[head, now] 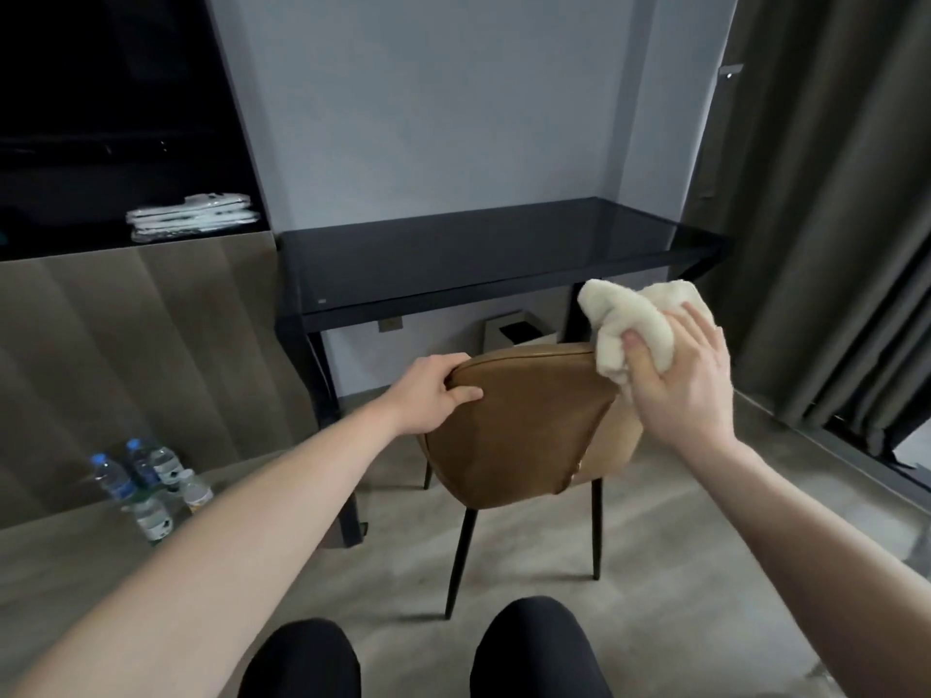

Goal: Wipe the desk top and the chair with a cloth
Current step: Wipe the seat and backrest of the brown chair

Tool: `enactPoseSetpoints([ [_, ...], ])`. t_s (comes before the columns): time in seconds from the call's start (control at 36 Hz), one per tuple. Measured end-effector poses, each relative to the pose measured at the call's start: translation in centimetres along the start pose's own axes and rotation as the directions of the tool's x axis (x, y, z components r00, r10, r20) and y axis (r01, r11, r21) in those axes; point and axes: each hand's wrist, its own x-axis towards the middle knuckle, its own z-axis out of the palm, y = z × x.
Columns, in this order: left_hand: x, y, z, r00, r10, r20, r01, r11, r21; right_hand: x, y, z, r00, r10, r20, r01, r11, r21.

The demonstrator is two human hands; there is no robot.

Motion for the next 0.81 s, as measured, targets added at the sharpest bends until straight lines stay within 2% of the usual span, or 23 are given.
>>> enactPoseSetpoints([
  [0.11,0.7,0.6,0.3,1.000,-0.028,0.007,0.028,0.999,-0.023,2.2,0.6,0.1,0.968,0.252,-0.012,-0.251,0.966,0.061],
  [0.17,0.9,0.6,0.4,1.000,-0.027,0.011,0.027,0.999,-0.028,2.6,-0.4,0.2,0.953,0.303,-0.028,-0.302,0.953,0.022],
  [0.22,0.7,0.5,0.4,1.000,-0.011,0.015,0.012,0.999,-0.043,2.0,-2.4,0.4,0.972,0.230,-0.044,-0.233,0.969,-0.087],
  [0.28,0.4,0.2,0.4,1.000,-0.008,0.003,0.008,0.998,-0.061,0.4,-5.0,1.1,0.994,0.106,0.038,-0.097,0.977,-0.189],
  [0.33,0.0,0.1,0.4,1.000,-0.008,-0.011,0.007,0.998,-0.067,-1.6,-6.8,2.4,0.987,0.039,0.154,-0.015,0.988,-0.155],
  [0.39,-0.1,0.0,0.5,1.000,-0.009,-0.017,0.008,0.997,-0.073,-2.7,-6.7,3.5,0.982,0.014,0.188,0.006,0.994,-0.105],
  [0.53,0.1,0.1,0.5,0.999,-0.044,-0.009,0.043,0.996,-0.078,-1.3,-3.3,2.9,0.992,-0.056,0.111,0.069,0.990,-0.122],
  [0.61,0.5,0.1,0.6,0.999,-0.054,-0.007,0.053,0.997,-0.057,-0.1,0.1,1.9,1.000,-0.024,0.017,0.025,0.996,-0.083],
  [0.67,0.9,-0.2,0.7,0.997,-0.077,-0.009,0.076,0.996,-0.053,1.0,2.5,1.0,0.996,0.091,0.011,-0.091,0.996,-0.011],
  [0.72,1.1,-0.5,0.7,0.995,-0.096,-0.018,0.095,0.994,-0.055,2.3,4.4,-0.2,0.941,0.336,0.033,-0.337,0.934,0.116],
  [0.78,1.2,-0.6,0.9,0.995,-0.096,-0.024,0.095,0.994,-0.045,3.5,5.5,-1.1,0.761,0.636,0.125,-0.644,0.722,0.253],
  [0.81,1.2,-0.5,1.0,0.995,-0.096,-0.027,0.095,0.995,-0.032,3.9,5.7,-1.1,0.673,0.715,0.188,-0.732,0.608,0.307],
])
